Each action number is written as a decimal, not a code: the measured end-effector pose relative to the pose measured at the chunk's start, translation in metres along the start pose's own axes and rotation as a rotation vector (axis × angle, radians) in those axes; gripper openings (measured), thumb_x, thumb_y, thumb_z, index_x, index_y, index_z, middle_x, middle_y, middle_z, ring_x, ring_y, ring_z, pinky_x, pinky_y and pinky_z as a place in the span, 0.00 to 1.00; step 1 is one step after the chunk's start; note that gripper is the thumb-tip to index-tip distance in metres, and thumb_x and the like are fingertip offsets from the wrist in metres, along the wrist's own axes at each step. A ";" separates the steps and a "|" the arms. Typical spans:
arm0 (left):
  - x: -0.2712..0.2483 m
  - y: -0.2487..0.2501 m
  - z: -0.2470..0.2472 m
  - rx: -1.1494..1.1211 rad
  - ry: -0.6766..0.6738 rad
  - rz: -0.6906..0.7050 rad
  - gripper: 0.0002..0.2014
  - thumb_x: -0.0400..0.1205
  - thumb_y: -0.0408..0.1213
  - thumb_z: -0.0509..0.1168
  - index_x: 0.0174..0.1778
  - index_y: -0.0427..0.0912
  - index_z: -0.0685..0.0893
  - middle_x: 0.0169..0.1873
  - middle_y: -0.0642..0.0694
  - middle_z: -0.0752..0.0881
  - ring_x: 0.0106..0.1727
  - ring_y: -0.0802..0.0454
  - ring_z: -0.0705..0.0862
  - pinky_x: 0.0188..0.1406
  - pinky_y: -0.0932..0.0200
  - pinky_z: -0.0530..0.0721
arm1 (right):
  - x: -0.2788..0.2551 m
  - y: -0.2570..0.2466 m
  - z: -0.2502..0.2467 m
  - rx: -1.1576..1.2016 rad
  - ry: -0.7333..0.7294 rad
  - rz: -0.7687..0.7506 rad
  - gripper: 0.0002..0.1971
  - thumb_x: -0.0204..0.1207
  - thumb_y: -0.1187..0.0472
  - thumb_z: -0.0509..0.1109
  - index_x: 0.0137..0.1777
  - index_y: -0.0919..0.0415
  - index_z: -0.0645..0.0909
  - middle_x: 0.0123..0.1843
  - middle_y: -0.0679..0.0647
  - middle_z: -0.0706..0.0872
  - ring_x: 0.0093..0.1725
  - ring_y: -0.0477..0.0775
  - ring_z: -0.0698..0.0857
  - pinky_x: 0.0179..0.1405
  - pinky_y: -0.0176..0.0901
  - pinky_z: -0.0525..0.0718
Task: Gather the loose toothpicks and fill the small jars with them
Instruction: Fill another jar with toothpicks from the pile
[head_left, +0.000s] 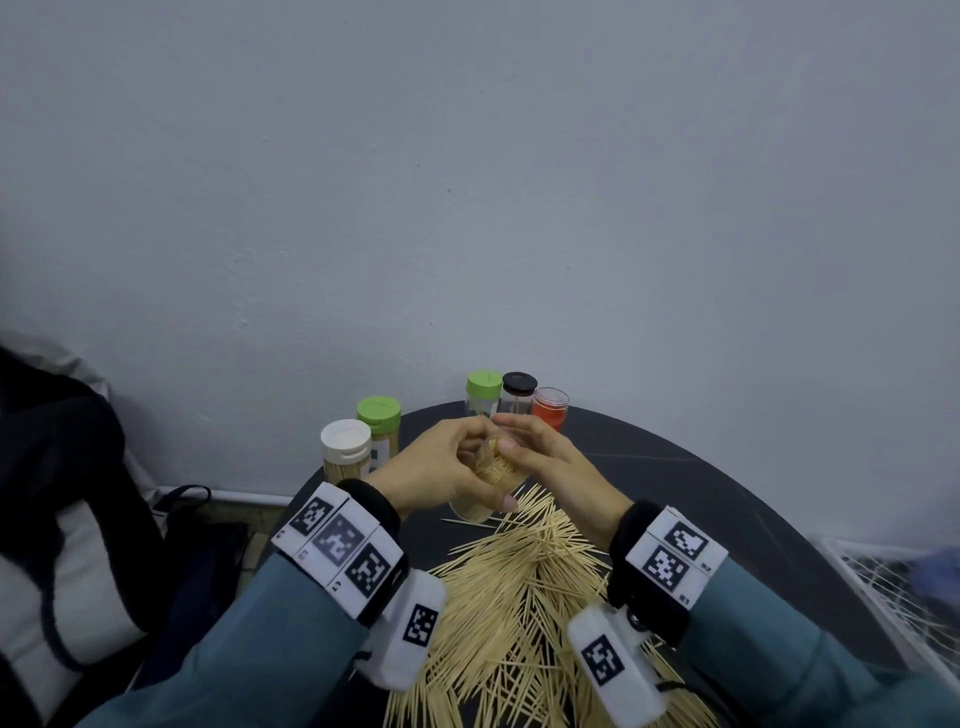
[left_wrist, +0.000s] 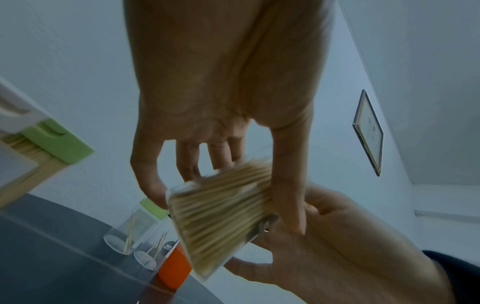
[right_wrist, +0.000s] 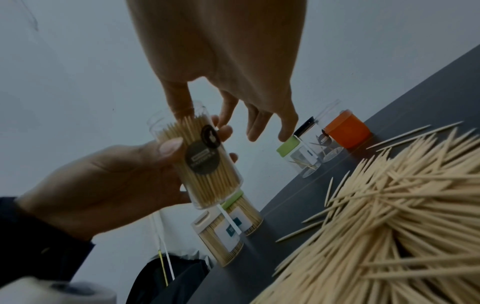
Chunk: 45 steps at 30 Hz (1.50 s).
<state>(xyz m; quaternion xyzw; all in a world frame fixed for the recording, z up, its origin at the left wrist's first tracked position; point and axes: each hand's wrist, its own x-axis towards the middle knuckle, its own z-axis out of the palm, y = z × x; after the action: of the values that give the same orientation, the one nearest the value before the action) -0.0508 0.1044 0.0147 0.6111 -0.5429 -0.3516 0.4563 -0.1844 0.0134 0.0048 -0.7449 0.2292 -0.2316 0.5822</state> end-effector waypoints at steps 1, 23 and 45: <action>0.001 0.000 0.001 0.005 -0.001 -0.002 0.24 0.64 0.26 0.80 0.55 0.40 0.82 0.50 0.45 0.88 0.54 0.53 0.86 0.50 0.67 0.82 | 0.001 -0.001 0.000 0.003 0.005 -0.001 0.16 0.81 0.61 0.63 0.68 0.54 0.73 0.69 0.54 0.78 0.69 0.50 0.76 0.68 0.43 0.76; 0.040 -0.018 -0.004 0.045 0.175 -0.132 0.30 0.62 0.31 0.82 0.60 0.42 0.80 0.58 0.42 0.85 0.59 0.47 0.83 0.64 0.46 0.81 | 0.051 0.026 -0.031 -1.433 -0.625 0.158 0.38 0.74 0.77 0.61 0.80 0.46 0.60 0.82 0.48 0.61 0.80 0.52 0.63 0.76 0.49 0.67; 0.035 -0.016 0.013 0.019 0.121 -0.134 0.28 0.65 0.31 0.81 0.60 0.42 0.80 0.55 0.43 0.86 0.56 0.47 0.85 0.59 0.50 0.83 | 0.034 0.042 -0.043 -1.436 -0.499 0.212 0.13 0.79 0.60 0.66 0.61 0.61 0.79 0.58 0.58 0.82 0.57 0.58 0.82 0.54 0.46 0.79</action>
<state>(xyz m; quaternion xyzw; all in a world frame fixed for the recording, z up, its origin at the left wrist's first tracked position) -0.0517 0.0676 -0.0025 0.6704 -0.4758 -0.3386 0.4577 -0.1868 -0.0494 -0.0244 -0.9445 0.2556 0.2061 0.0089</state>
